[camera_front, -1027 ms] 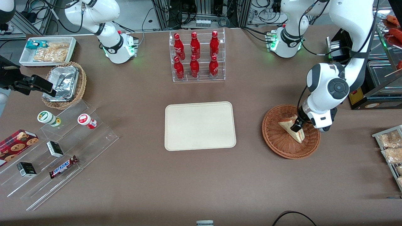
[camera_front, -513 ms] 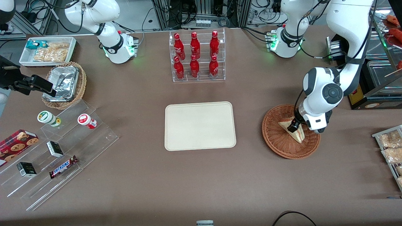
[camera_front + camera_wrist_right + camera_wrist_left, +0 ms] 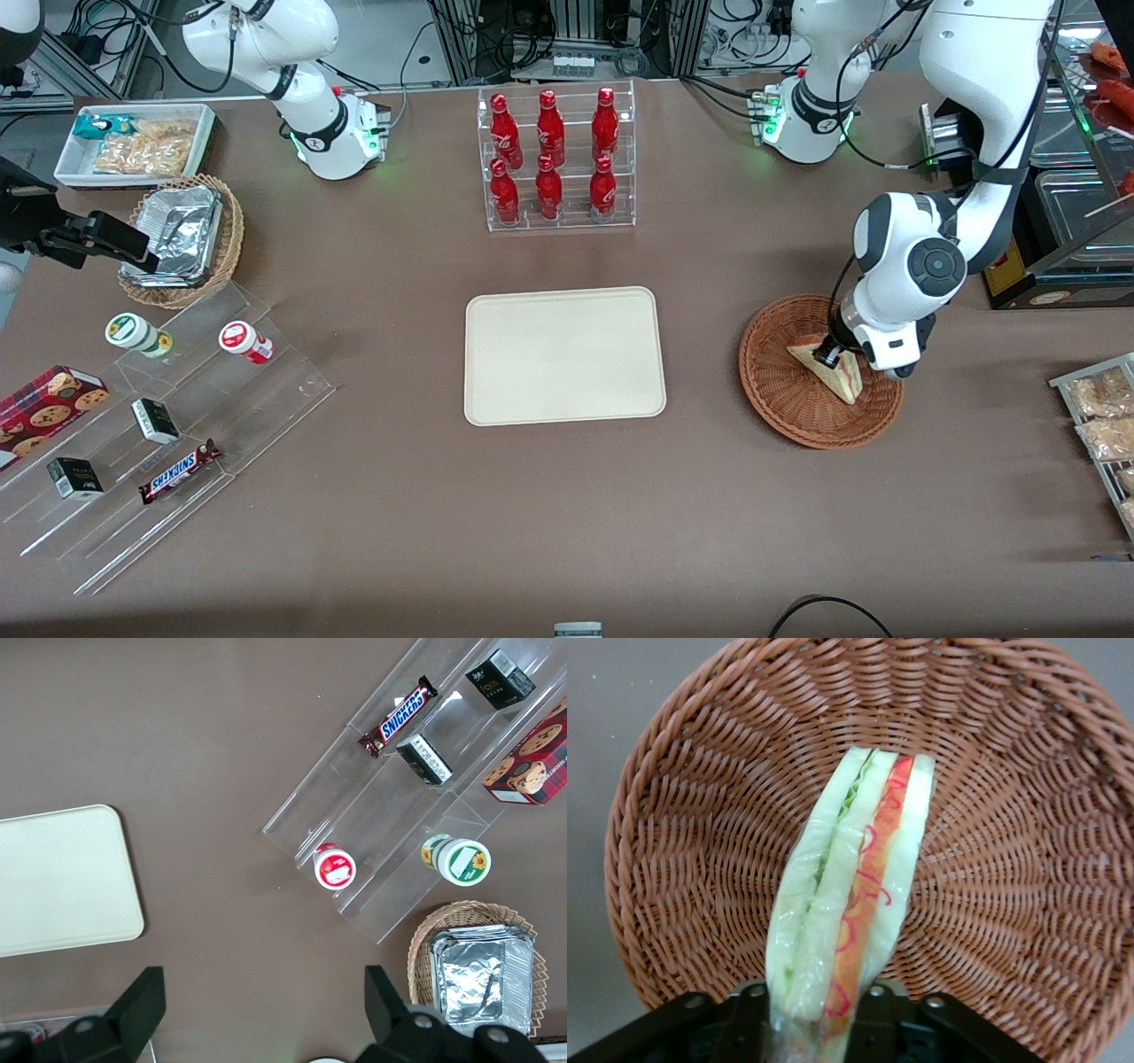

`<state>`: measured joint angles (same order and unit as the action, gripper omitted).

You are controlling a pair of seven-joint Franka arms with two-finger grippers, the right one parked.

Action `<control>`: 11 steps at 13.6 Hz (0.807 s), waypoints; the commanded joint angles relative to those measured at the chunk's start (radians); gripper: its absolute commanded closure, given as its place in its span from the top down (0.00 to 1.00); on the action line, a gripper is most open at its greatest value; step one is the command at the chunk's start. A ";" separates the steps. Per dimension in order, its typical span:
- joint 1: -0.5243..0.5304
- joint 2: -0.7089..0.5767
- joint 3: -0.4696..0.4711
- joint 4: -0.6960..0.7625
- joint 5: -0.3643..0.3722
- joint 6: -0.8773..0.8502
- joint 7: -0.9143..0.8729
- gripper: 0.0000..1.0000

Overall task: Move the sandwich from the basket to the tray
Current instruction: 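Lift the sandwich and carry it over the beige tray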

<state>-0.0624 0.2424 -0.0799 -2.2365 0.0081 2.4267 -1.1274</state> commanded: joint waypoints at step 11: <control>-0.005 0.015 -0.182 0.264 0.004 -0.339 0.575 0.07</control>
<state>-0.0671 0.2313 -0.2191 -2.0205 0.0089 2.1160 -0.6166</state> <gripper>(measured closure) 0.850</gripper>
